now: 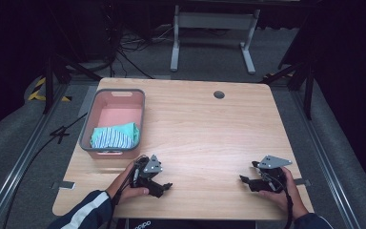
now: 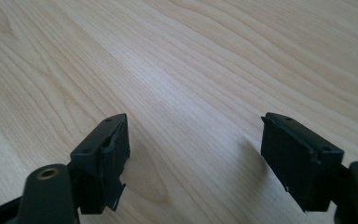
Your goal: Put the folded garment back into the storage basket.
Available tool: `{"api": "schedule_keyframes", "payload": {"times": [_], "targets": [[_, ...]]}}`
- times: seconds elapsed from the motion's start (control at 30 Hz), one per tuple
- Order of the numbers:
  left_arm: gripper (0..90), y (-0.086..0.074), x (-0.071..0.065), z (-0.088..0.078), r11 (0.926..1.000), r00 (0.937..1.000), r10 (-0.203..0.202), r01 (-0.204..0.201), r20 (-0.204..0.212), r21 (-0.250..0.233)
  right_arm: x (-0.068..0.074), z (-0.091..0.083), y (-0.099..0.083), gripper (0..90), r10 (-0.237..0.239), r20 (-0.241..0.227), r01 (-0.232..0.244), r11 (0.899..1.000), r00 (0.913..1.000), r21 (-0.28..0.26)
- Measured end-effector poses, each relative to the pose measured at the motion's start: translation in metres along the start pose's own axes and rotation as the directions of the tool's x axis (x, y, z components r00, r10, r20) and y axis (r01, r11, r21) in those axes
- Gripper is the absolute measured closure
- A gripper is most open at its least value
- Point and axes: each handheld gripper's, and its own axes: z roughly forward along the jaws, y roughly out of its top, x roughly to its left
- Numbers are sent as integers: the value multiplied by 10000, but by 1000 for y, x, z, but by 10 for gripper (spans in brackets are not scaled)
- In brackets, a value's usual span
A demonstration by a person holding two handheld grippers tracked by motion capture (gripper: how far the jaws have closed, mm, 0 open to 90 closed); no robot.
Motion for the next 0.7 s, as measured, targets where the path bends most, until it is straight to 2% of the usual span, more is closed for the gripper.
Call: {"api": "schedule_keyframes", "payload": {"times": [0.07, 0.13, 0.7], "targets": [[128, 0, 0, 0, 10000, 10000, -1, 1, 2, -1, -3, -2, -6, 213, 365, -41, -366, 9992, 9993, -176], [128, 0, 0, 0, 10000, 10000, 0, 0, 6, 2, -4, -4, -10, 206, 507, -19, -507, 9982, 9987, -316], [64, 5, -1, 6, 9997, 9997, 196, -199, 155, 166, -4, -5, -11, 188, 466, -4, -466, 9985, 9989, -274]]}}
